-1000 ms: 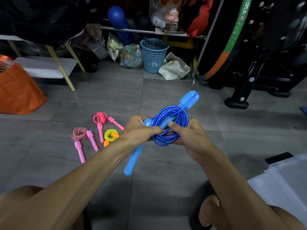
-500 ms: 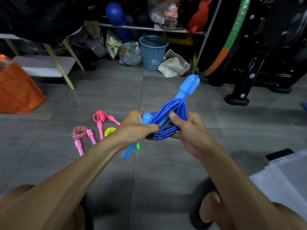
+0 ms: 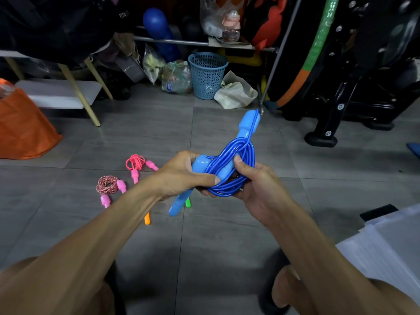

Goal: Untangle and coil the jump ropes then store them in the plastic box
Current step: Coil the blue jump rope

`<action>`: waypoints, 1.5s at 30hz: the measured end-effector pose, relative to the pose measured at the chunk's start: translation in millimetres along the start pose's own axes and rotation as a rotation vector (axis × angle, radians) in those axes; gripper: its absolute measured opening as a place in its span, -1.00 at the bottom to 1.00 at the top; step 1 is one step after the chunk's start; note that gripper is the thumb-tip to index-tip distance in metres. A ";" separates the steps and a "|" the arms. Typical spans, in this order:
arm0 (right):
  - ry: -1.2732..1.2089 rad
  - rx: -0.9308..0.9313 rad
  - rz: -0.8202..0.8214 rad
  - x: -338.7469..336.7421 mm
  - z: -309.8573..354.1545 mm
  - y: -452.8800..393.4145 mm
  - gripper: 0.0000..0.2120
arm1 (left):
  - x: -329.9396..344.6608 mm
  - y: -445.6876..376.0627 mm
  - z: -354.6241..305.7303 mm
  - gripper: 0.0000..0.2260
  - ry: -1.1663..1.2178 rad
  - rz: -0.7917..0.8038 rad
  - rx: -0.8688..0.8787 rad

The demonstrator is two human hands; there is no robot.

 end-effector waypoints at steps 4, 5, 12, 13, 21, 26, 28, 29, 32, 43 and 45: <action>-0.046 -0.049 0.058 1.7 2.2 0.6 -0.62 | -2.8 -1.3 4.3 -0.85 0.070 0.025 0.017; -0.057 -0.063 0.077 2.8 2.6 0.9 -0.60 | -3.8 -1.4 5.8 -0.85 0.101 0.031 0.016; -0.159 -0.051 0.159 6.3 1.3 2.9 -0.58 | -6.0 -3.1 12.8 -0.84 0.221 0.050 0.053; -0.165 -0.042 0.155 6.9 0.4 3.3 -0.58 | -5.4 -2.7 11.1 -0.84 0.213 0.050 0.058; -0.238 0.058 -0.111 4.8 -15.6 -2.1 -0.64 | 3.3 -6.4 13.8 -0.80 0.063 0.033 0.120; -0.218 0.168 -0.087 -0.5 -17.2 -3.5 -0.65 | 1.0 -8.5 13.6 -0.77 0.008 0.018 0.141; -0.225 0.137 -0.041 0.5 -15.2 -4.4 -0.57 | -2.4 -9.0 14.8 -0.74 0.032 0.024 0.153; -0.243 0.105 -0.015 1.2 -12.5 -4.3 -0.54 | -2.9 -9.2 16.0 -0.76 0.070 0.013 0.158; -0.276 0.003 0.084 1.8 -5.1 -2.8 -0.58 | 1.5 -10.1 22.2 -0.82 0.274 -0.044 0.131; 0.249 -0.126 -0.395 -15.0 -4.3 -2.9 -0.68 | 6.0 -16.7 34.5 -0.87 0.235 -0.271 0.079; 0.461 -0.246 -0.492 -13.6 -5.6 -4.6 -0.69 | 9.0 -19.1 37.1 -0.90 0.239 -0.356 0.098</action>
Point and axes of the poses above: each hand's wrist, its own y-axis away from the middle knuckle, its own x-axis out of the palm, z = x × y, the point moved 2 cm from there along -y, towards the middle knuckle, and after that the axes turned 11 degrees about y, right-handed, at the moved point
